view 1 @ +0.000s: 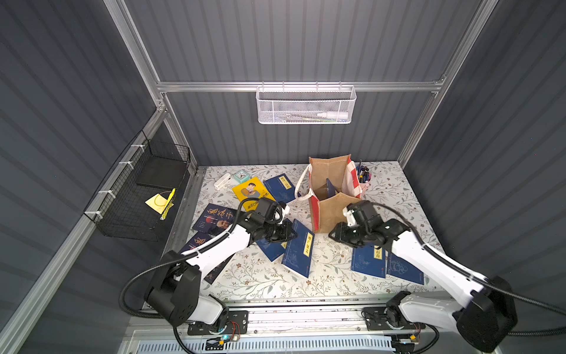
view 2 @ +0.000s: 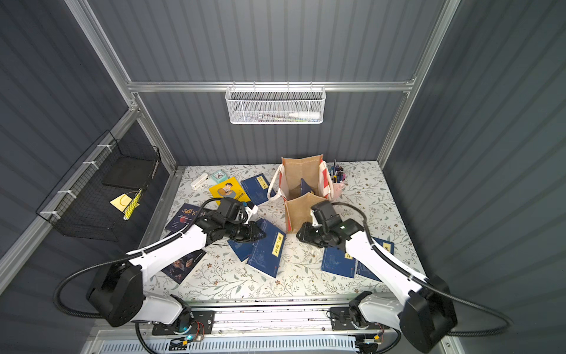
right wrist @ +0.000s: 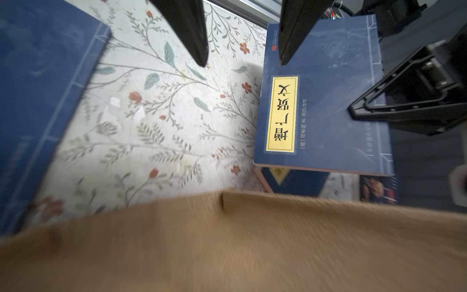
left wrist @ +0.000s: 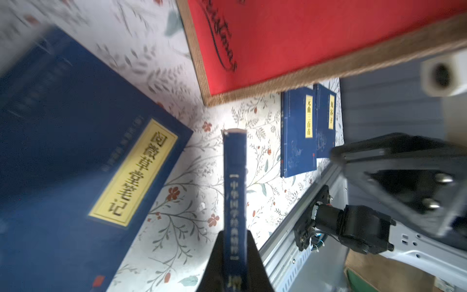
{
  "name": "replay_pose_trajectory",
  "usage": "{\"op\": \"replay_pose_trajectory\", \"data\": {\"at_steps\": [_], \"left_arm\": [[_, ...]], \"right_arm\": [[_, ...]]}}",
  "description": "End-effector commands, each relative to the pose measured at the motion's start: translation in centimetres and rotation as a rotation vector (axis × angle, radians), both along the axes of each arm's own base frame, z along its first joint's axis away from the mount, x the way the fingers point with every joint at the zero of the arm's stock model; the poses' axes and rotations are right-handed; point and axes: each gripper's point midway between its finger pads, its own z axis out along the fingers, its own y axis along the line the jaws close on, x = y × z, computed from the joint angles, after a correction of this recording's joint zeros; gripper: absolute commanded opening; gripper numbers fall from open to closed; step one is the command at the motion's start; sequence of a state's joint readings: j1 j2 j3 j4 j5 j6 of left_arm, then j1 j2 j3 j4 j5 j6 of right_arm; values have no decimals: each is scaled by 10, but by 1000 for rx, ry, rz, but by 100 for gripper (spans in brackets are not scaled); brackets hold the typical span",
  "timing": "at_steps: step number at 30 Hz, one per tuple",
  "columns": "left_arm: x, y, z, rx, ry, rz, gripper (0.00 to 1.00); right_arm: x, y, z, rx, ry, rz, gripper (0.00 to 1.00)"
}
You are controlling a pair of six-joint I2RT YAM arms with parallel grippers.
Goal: Put the books into the canvas bag
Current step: Pick up the book from the center of the board, then place the book in the canvas bag.
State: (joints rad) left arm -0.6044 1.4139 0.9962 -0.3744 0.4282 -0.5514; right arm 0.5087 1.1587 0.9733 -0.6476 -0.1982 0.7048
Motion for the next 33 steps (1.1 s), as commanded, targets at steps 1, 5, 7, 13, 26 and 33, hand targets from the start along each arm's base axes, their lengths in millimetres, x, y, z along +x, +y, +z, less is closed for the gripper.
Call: {"op": "replay_pose_trajectory", "data": {"at_steps": [1, 5, 7, 13, 26, 33], "left_arm": [[8, 38, 26, 191, -102, 58, 0], [26, 62, 72, 288, -226, 153, 0], [38, 62, 101, 271, -296, 196, 0], [77, 42, 201, 100, -509, 279, 0], [154, -30, 291, -203, -701, 330, 0], [178, -82, 295, -256, -742, 300, 0]], "right_arm": [[-12, -50, 34, -215, -45, 1, 50], [1, -72, 89, -285, -148, -22, 53], [15, -80, 104, -308, -172, -34, 57], [73, -96, 118, -271, -161, -84, 74], [122, -78, 86, -154, -73, -23, 59], [120, -79, 76, -165, -58, -14, 33]]}}
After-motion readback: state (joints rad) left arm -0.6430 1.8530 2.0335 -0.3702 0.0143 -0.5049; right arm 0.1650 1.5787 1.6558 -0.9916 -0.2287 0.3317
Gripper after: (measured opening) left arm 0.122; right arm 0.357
